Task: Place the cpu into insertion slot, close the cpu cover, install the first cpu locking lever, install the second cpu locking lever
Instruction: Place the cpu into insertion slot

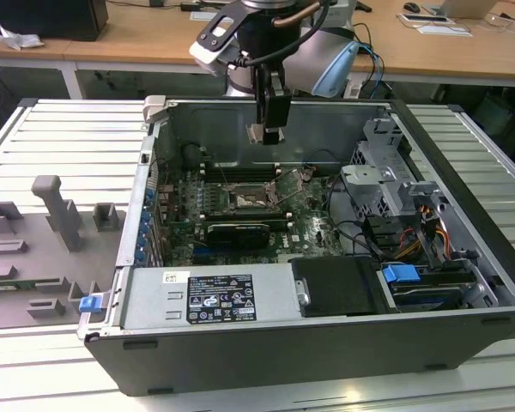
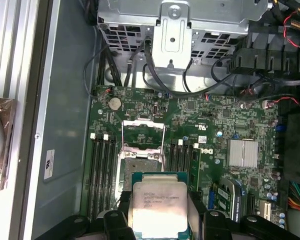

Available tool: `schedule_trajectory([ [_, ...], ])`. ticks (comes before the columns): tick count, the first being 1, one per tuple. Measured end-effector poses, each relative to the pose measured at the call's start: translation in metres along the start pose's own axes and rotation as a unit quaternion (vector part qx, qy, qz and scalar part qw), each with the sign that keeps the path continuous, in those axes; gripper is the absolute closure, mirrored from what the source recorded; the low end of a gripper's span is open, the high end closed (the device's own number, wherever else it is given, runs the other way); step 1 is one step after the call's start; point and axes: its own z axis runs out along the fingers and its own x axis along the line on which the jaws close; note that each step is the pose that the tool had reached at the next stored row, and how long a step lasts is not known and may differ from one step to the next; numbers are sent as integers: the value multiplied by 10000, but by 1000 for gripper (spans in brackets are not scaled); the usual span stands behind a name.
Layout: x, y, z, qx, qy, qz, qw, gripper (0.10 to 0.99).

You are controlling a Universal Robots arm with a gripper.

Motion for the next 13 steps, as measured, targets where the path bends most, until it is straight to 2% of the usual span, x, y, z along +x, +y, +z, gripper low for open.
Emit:
schedule_trajectory([
  [13,-1,-4,44,0,0,0,10000,561],
])
